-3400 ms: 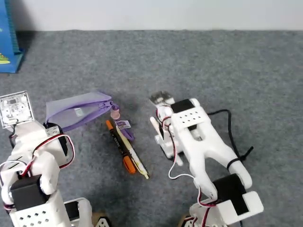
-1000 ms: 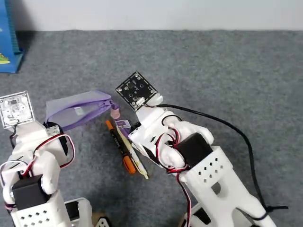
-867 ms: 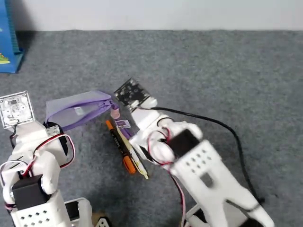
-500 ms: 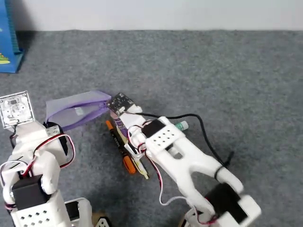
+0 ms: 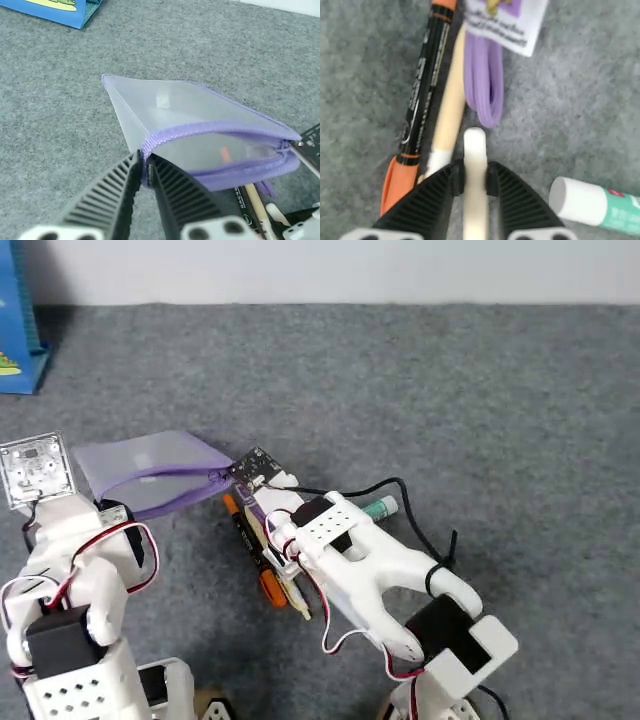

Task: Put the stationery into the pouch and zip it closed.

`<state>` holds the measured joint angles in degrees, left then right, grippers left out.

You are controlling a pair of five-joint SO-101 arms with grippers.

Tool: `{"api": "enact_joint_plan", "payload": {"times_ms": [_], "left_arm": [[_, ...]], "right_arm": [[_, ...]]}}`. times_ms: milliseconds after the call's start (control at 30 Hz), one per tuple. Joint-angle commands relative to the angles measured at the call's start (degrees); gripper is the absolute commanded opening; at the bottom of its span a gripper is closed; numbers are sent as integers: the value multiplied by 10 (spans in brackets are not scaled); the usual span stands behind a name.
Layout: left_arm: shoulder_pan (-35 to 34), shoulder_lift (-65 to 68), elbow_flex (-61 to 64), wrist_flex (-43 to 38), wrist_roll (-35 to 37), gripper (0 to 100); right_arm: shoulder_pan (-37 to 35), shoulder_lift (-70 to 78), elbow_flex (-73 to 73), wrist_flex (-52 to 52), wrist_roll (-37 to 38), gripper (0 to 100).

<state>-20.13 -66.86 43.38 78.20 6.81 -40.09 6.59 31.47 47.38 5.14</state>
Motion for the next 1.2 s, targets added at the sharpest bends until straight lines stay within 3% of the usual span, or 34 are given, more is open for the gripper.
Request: {"api": "enact_joint_plan", "payload": {"times_ms": [0, 200, 633, 967, 1167], "left_arm": [[-4, 0, -7, -14, 0, 13], [-4, 0, -7, -12, 0, 13], [23, 2, -21, -14, 4, 13], [91, 4, -80, 11, 32, 13], [98, 4, -82, 11, 32, 13]], "right_arm": [[2, 3, -4, -8, -3, 9], [19, -80, -2, 46, -3, 7], [37, -426, -4, 207, -1, 7], [-12, -608, -18, 186, -3, 7], [-29, -655, -25, 61, -4, 7]]}}
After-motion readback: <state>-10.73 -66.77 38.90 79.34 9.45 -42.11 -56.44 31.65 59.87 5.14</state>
